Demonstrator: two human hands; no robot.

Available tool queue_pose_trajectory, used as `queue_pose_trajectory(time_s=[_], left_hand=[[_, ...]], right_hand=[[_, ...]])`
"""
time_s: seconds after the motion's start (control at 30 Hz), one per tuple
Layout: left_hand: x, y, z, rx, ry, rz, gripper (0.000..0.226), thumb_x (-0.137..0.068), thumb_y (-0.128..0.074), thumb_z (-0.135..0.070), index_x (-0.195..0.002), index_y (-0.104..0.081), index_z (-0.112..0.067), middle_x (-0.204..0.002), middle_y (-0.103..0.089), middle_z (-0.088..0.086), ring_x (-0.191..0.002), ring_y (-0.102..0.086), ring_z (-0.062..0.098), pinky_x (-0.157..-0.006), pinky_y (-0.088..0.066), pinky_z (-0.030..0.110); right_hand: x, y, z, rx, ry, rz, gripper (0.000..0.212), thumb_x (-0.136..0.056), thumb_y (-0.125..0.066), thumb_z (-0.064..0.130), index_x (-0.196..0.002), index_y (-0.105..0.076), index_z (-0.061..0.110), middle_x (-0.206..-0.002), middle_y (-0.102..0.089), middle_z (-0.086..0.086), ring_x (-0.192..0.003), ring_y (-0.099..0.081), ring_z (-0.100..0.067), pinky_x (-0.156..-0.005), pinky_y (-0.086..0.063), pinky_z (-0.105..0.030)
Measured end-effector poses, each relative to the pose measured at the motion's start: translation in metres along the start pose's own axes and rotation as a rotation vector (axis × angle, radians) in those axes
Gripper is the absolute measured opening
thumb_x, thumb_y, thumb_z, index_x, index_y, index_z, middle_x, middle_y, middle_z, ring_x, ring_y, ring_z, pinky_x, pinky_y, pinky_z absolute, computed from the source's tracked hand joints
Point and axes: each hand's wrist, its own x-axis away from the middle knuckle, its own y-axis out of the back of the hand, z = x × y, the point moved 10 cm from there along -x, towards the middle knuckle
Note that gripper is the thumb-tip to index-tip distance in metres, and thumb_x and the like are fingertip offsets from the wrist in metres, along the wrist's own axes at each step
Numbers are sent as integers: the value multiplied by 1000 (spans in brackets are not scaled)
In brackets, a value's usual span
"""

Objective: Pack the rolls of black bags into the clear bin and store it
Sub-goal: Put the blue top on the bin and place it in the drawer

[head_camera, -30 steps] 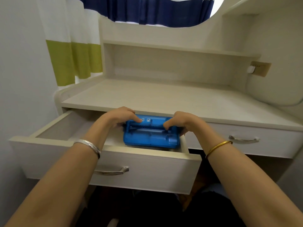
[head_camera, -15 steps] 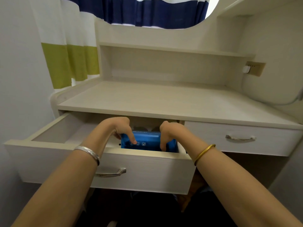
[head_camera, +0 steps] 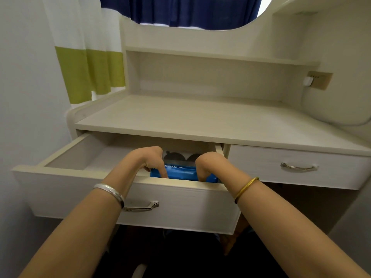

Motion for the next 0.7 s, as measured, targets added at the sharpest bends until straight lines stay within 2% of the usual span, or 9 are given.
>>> queue_pose_trajectory(time_s=[0.13, 0.2, 0.3, 0.4, 0.5, 0.6, 0.63, 0.67, 0.7], left_hand=[[3, 0, 0, -34, -14, -6, 49, -74, -75, -19, -112, -56, 6, -105, -58, 13, -95, -57, 22, -89, -51, 32], [4, 0, -2, -57, -20, -1, 57, -76, -74, -20, -120, -51, 7, -106, -56, 12, -94, -55, 19, -86, -51, 29], [6, -4, -7, -81, -6, 65, 42, -77, -73, -22, -108, -56, 1, -100, -58, 9, -84, -57, 15, -82, -52, 25], [7, -5, -9, -117, -8, 95, 23, -79, -71, -23, -82, -52, -10, -89, -58, 4, -83, -58, 14, -79, -51, 23], [8, -8, -9, -137, -7, 142, 20, -82, -68, -25, -76, -53, -12, -85, -60, 4, -82, -59, 14, -74, -50, 21], [14, -7, -11, -147, -14, 144, 22, -84, -64, -30, -83, -58, -9, -89, -60, 13, -82, -56, 16, -72, -50, 24], [16, -6, -13, -152, -22, 133, 30, -85, -62, -33, -92, -60, -4, -93, -58, 22, -82, -54, 19, -78, -50, 30], [18, -6, -15, -155, -30, 126, 43, -86, -61, -37, -104, -59, 2, -98, -55, 29, -83, -53, 24, -84, -49, 36], [20, -8, -18, -170, -42, 136, 53, -85, -60, -43, -109, -58, 4, -94, -52, 29, -83, -52, 26, -85, -46, 36]], right_hand=[[5, 8, 8, 125, -16, -34, 39, -89, -55, 19, -126, -52, 10, -107, -53, -8, -98, -55, -23, -88, -48, -31], [7, 20, 19, 165, -5, -106, 38, -89, -56, 32, -120, -54, 12, -109, -58, -6, -100, -60, -23, -90, -51, -32], [10, 27, 33, 56, 59, -121, 50, -91, -49, 51, -122, -55, 12, -101, -54, -6, -95, -56, -23, -90, -48, -34], [19, 26, 37, -35, 128, -53, 51, -98, -38, 43, -131, -50, 6, -104, -48, -7, -94, -48, -22, -86, -42, -31], [28, 27, 32, -113, 157, -23, 53, -101, -31, 41, -135, -46, 4, -114, -51, -13, -97, -48, -24, -88, -40, -31], [33, 22, 32, -127, 172, 30, 63, -97, -30, 51, -138, -43, 5, -135, -49, -14, -117, -50, -30, -97, -40, -34], [32, 17, 33, -128, 171, 63, 69, -94, -33, 58, -138, -43, 5, -133, -50, -14, -115, -50, -29, -96, -40, -34], [32, 13, 32, -130, 171, 98, 75, -90, -36, 63, -135, -46, 5, -124, -53, -13, -108, -50, -28, -94, -41, -35], [31, 10, 32, -130, 179, 122, 76, -86, -41, 67, -126, -53, 3, -111, -55, -10, -101, -49, -26, -91, -41, -34]])
